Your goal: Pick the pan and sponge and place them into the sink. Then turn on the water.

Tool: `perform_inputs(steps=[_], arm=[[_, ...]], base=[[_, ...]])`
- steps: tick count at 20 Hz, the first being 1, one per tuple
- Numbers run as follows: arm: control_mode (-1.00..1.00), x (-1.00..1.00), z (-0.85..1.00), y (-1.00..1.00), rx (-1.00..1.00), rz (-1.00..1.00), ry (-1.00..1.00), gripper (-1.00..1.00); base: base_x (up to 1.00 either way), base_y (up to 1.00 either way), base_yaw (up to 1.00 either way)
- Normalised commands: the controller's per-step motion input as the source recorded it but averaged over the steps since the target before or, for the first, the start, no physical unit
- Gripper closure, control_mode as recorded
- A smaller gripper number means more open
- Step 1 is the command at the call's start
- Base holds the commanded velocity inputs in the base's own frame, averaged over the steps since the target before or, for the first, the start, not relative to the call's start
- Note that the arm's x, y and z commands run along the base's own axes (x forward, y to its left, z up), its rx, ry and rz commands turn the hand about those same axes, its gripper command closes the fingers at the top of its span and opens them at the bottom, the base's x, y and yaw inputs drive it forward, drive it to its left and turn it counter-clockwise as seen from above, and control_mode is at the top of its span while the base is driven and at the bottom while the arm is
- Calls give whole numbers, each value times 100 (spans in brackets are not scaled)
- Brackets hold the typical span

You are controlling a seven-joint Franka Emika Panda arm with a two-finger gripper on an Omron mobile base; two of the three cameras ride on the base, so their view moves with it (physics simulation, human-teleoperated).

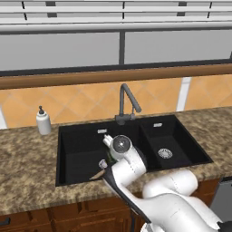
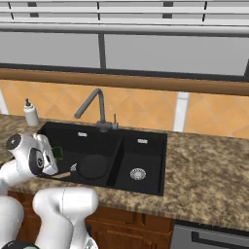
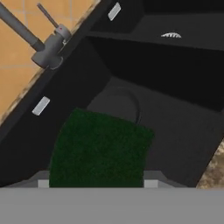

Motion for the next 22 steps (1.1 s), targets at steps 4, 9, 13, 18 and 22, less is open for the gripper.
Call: perform_inputs(steps=[4, 9, 13, 18, 22], arm=[[-100, 71, 0, 1, -5, -3, 28, 100], [-100, 56, 0, 22, -12, -10, 31, 100], [-100, 32, -1, 33, -18, -22, 13, 100], [-100, 4, -25, 3, -6, -22, 1, 100], [-100, 0, -46, -25, 0, -3, 2, 100]], base=[[0, 0, 0], [0, 0, 0], [0, 0, 0], [0, 0, 0], [0, 0, 0]])
